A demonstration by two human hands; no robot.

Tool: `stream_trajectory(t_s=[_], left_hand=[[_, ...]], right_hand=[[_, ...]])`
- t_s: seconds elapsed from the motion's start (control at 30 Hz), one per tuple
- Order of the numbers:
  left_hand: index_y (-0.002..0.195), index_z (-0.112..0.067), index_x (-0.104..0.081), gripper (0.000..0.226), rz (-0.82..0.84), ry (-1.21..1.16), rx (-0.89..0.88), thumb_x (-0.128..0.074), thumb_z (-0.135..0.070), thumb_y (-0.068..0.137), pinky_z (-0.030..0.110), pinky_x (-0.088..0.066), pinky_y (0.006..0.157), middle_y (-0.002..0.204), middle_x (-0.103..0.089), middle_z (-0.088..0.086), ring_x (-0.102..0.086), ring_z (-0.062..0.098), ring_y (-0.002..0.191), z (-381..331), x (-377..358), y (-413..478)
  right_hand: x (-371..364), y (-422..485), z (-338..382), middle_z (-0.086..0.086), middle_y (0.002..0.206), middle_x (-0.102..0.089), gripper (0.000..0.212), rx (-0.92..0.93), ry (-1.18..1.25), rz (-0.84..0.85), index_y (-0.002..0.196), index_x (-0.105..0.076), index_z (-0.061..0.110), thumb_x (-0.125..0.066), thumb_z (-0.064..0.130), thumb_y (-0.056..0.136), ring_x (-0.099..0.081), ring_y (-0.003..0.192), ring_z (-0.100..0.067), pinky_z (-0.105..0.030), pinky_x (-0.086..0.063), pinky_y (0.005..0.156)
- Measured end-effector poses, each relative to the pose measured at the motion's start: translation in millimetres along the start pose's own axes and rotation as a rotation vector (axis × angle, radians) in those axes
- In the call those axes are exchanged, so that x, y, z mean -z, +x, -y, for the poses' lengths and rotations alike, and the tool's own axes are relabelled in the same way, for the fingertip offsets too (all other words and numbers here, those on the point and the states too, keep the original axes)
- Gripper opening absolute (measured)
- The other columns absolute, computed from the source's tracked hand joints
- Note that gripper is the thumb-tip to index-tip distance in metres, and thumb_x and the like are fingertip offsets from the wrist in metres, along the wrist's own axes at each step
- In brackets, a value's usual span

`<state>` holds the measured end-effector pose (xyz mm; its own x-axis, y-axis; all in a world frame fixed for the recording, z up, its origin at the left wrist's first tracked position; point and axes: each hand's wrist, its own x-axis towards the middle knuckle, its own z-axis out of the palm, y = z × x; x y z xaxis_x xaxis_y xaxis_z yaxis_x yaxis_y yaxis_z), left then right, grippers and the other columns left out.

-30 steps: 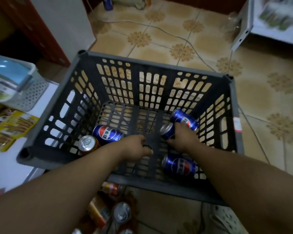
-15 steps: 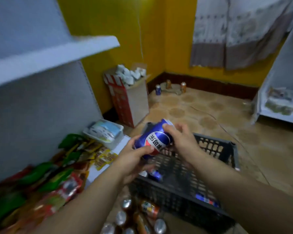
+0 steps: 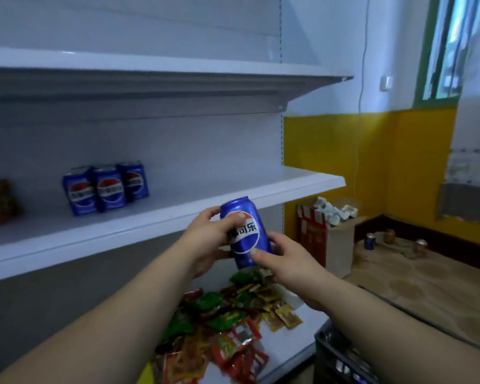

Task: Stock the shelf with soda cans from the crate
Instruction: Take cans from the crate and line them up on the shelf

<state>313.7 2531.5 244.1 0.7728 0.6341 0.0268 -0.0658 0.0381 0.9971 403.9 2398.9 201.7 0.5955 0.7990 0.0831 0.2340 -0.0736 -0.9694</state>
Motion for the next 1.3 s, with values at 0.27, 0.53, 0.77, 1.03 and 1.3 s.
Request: stream_trajectory(t_s=[0.27,0.53,0.77,1.03,1.3], left_hand=[[0.111,-0.017,-0.057,0.036,-0.267,0.156,-0.212,-0.073,-0.011,0.079,0.037,-0.053,0.078,0.104,-0.065,-0.001,-0.063,0.017,0.092,-53,115,-15],[0.134,-0.023,-0.047,0.067,-0.410,0.272,-0.228,-0.078,-0.018,0.074,0.046,-0.048,0.096,0.127,-0.056,0.000,-0.054,0.023,0.113,-52,179,55],[0.135,-0.022,-0.043,0.058,-0.481,0.381,-0.252,-0.070,-0.021,0.084,0.042,-0.045,0.097,0.132,-0.053,0.000,-0.051,0.024,0.119,-39,199,126],[0.149,-0.030,-0.018,0.086,-0.750,1.203,-0.433,-0.069,-0.044,0.081,0.046,-0.030,0.111,0.149,-0.031,0.008,-0.028,0.031,0.138,-18,236,167],[0.150,-0.036,0.002,0.093,-0.754,1.507,-0.332,-0.057,-0.060,0.082,0.058,-0.004,0.115,0.160,-0.001,0.000,0.007,0.028,0.146,-19,257,186]], right_hand=[[-94,52,50,-0.003,0.140,-0.048,0.074,0.068,-0.242,0.125,0.147,-0.032,0.028,-0.068,0.045,0.085,-0.051,0.118,-0.016,-0.029,-0.044,0.091],[-132,152,64,-0.001,0.149,-0.040,0.068,0.224,-0.546,0.096,0.147,-0.034,0.024,-0.060,0.048,0.089,-0.046,0.128,-0.019,-0.028,-0.041,0.092],[-148,240,46,-0.007,0.146,-0.043,0.060,0.260,-1.038,0.077,0.142,-0.040,0.024,-0.028,0.060,0.095,-0.041,0.130,-0.026,-0.044,-0.030,0.107],[-157,253,26,-0.005,0.133,-0.052,0.065,0.304,-1.139,-0.001,0.134,-0.049,0.028,-0.015,0.063,0.092,-0.045,0.119,-0.025,-0.045,-0.032,0.098],[-157,252,18,-0.001,0.117,-0.059,0.057,0.370,-1.084,-0.060,0.120,-0.058,0.026,-0.019,0.058,0.092,-0.049,0.106,-0.020,-0.040,-0.037,0.095]])
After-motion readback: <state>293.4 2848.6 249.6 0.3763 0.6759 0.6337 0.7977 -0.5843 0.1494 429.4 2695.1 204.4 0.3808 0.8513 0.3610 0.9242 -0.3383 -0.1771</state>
